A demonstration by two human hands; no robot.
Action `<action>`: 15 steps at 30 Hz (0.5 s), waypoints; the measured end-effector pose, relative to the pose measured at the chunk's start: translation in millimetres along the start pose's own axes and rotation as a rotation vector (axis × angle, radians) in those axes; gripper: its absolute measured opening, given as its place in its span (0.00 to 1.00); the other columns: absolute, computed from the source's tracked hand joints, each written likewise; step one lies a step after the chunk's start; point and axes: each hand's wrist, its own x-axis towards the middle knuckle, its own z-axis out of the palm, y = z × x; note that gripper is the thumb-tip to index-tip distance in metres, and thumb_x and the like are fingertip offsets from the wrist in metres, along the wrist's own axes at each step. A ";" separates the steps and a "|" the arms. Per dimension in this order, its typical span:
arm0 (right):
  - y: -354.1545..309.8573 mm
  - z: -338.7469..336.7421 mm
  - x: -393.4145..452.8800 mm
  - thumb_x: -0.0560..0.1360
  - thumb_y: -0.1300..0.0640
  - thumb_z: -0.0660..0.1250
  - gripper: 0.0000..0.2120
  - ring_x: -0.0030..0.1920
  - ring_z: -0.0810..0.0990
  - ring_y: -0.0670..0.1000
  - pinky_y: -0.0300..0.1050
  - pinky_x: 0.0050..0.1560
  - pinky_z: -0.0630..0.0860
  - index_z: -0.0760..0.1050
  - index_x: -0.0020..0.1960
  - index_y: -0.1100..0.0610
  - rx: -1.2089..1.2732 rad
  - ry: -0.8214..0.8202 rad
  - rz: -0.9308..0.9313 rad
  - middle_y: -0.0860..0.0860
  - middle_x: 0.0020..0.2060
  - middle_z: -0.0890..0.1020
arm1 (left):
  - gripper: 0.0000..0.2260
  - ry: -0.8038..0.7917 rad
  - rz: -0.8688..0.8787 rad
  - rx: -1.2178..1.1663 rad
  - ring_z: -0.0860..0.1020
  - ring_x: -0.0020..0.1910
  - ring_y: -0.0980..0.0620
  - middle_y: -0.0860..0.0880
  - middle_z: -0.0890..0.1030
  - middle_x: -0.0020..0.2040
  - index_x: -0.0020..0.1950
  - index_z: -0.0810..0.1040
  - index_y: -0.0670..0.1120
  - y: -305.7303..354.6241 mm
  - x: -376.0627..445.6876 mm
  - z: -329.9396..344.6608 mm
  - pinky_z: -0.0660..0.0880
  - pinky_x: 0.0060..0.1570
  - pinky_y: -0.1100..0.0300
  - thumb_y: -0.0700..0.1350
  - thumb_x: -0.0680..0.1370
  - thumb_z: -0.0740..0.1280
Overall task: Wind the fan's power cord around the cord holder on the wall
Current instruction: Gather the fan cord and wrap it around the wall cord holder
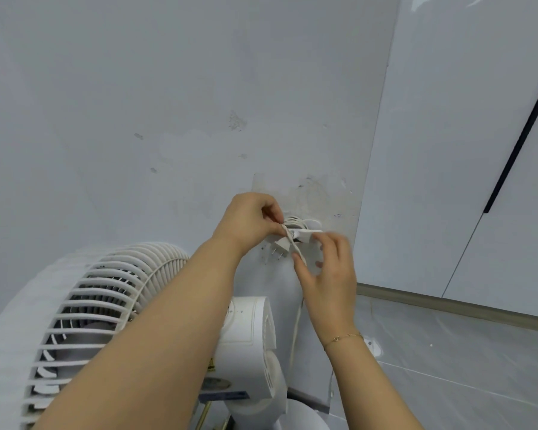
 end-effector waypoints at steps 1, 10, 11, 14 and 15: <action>3.5 -0.4 0.3 0.73 0.54 0.72 0.20 0.57 0.74 0.50 0.40 0.53 0.76 0.74 0.63 0.58 -0.019 0.025 -0.001 0.53 0.58 0.74 | 0.08 -0.003 0.000 0.007 0.80 0.37 0.51 0.51 0.82 0.34 0.38 0.83 0.44 2.3 0.4 0.8 0.78 0.43 0.59 0.36 0.62 0.77; 11.5 2.9 -0.1 0.77 0.56 0.65 0.19 0.57 0.74 0.50 0.43 0.58 0.74 0.71 0.67 0.59 0.075 -0.015 0.045 0.51 0.58 0.75 | 0.12 -0.082 -0.076 0.041 0.79 0.38 0.51 0.46 0.81 0.36 0.43 0.83 0.41 9.5 0.9 1.0 0.78 0.48 0.59 0.30 0.63 0.76; 12.1 3.3 -0.7 0.77 0.57 0.66 0.18 0.55 0.75 0.50 0.44 0.56 0.76 0.73 0.66 0.60 0.096 0.005 0.046 0.51 0.55 0.75 | 0.12 -0.079 -0.066 0.050 0.78 0.38 0.51 0.47 0.81 0.37 0.42 0.83 0.41 10.0 0.4 2.2 0.78 0.48 0.58 0.29 0.63 0.76; 12.2 3.1 -3.9 0.76 0.59 0.68 0.12 0.45 0.77 0.48 0.42 0.46 0.77 0.79 0.58 0.59 0.162 0.058 0.077 0.48 0.46 0.76 | 0.13 -0.065 -0.026 0.092 0.77 0.33 0.56 0.50 0.80 0.33 0.42 0.82 0.43 9.9 1.4 4.0 0.78 0.46 0.59 0.27 0.63 0.73; 11.7 2.4 -4.5 0.76 0.59 0.68 0.08 0.42 0.76 0.47 0.42 0.43 0.76 0.80 0.54 0.58 0.178 0.064 0.088 0.48 0.43 0.76 | 0.14 -0.061 -0.017 0.104 0.76 0.32 0.57 0.50 0.80 0.33 0.41 0.82 0.43 10.0 2.0 4.2 0.78 0.45 0.60 0.27 0.63 0.73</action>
